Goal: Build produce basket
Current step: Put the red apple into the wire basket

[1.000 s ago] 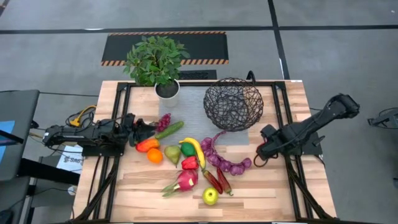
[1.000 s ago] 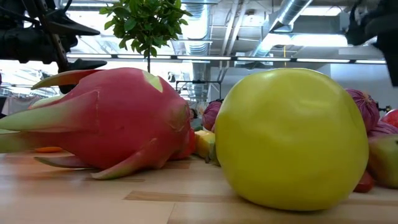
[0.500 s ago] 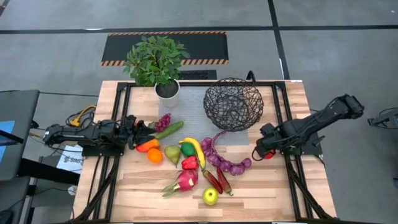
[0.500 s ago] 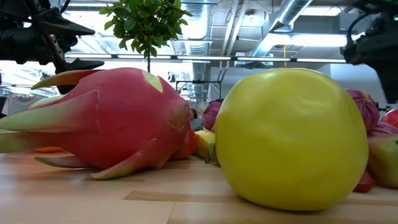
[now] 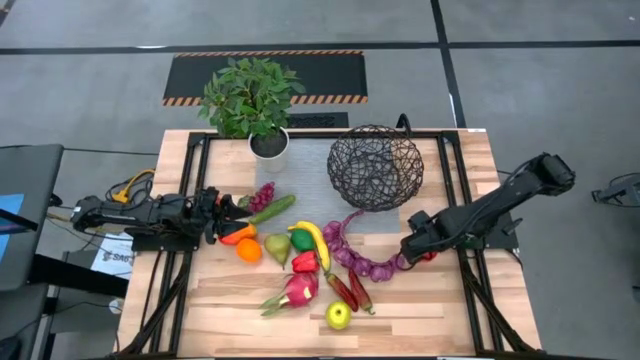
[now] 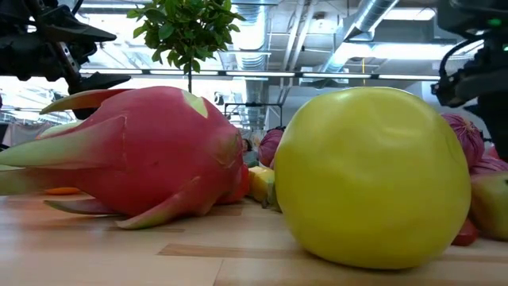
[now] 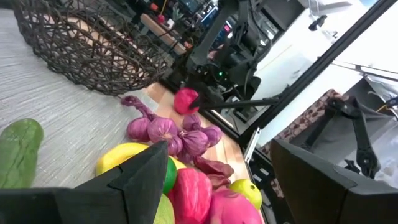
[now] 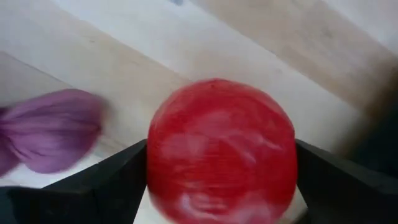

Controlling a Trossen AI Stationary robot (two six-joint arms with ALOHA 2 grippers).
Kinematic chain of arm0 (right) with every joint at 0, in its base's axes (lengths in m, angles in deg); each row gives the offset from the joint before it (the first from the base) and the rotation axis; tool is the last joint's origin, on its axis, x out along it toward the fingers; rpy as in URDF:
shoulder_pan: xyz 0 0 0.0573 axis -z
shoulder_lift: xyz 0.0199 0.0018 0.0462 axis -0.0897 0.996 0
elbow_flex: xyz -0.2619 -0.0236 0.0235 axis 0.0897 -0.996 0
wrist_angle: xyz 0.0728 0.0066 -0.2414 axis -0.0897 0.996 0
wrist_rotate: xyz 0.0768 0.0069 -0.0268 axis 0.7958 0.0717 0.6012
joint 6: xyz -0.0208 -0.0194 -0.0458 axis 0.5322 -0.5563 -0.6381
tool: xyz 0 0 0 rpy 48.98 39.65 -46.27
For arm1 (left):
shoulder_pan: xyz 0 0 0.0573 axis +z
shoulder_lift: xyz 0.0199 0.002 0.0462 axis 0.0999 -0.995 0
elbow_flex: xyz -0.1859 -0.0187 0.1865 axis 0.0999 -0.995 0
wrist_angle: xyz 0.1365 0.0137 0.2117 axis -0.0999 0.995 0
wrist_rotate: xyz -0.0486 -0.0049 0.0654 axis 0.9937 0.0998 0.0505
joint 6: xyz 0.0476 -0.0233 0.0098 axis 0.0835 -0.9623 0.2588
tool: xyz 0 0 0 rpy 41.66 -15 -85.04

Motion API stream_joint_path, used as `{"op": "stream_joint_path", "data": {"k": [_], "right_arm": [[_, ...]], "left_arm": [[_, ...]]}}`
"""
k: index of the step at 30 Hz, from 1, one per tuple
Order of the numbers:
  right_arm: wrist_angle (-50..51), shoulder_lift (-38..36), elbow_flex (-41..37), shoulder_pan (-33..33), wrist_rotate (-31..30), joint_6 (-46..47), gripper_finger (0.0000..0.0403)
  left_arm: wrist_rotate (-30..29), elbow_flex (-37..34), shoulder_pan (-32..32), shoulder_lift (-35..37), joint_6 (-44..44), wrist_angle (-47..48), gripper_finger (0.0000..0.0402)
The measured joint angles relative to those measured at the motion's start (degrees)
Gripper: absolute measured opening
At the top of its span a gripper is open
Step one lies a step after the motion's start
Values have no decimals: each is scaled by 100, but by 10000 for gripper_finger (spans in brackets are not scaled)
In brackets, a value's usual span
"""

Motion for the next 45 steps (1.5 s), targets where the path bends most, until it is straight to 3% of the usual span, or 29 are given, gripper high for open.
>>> {"op": "stream_joint_path", "data": {"k": [11, 17, 23, 28, 34, 40, 45], "right_arm": [[104, 488, 148, -17, 80, 212, 308], [263, 91, 575, 79, -338, -80, 315], [716, -497, 1378, 613, -663, -863, 317], [730, -864, 2244, 1486, -1019, -2068, 322], [585, -771, 2971, 3222, -1367, -3905, 325], [85, -207, 3086, 4777, -1148, -5365, 326], [-336, 497, 3086, 5573, -712, -6101, 326]], "left_arm": [[-107, 0, 0, 0, 15, -26, 270], [-120, -1, 0, 1, 17, -28, 270], [-196, -1, 0, 0, 17, -39, 270], [-203, 0, 0, 0, 20, -39, 270], [-483, -2, 0, 0, 19, -97, 270], [-678, -1, 2, 2, 15, -122, 270], [-656, 0, 2, 2, 15, -122, 270]]}}
